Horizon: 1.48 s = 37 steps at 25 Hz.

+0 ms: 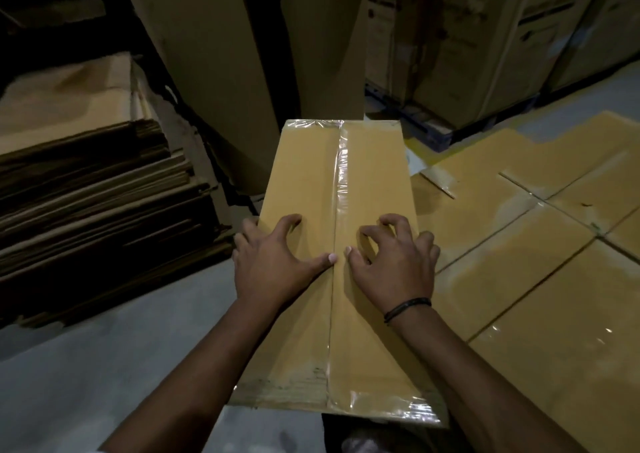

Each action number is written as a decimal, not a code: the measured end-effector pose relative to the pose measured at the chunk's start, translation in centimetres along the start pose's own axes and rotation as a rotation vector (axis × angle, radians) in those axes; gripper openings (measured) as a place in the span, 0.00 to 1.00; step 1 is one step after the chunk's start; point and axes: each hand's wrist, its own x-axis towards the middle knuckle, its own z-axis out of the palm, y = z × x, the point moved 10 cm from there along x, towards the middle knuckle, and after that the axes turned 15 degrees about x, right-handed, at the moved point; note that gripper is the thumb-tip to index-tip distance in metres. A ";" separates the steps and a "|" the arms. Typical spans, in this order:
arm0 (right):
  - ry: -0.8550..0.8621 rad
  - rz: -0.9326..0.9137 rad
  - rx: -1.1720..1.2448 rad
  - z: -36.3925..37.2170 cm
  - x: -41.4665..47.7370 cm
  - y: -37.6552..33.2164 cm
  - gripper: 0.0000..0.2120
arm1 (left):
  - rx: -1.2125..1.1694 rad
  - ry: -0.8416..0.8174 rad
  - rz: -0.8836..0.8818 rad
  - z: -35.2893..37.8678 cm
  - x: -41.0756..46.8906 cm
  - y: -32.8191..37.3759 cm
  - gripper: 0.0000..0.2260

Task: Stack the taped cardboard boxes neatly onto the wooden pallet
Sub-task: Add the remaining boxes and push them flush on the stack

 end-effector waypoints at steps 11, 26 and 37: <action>0.027 0.151 -0.018 14.4 27.6 -2.7 0.15 | -0.002 -0.113 0.080 2.0 32.7 0.8 0.43; 0.332 0.563 -0.209 20.7 43.6 3.6 0.18 | -0.102 -0.339 0.665 9.3 59.1 13.6 0.38; 0.488 0.907 -0.293 16.1 41.7 10.9 0.20 | -0.122 -0.593 1.023 14.2 59.4 27.3 0.33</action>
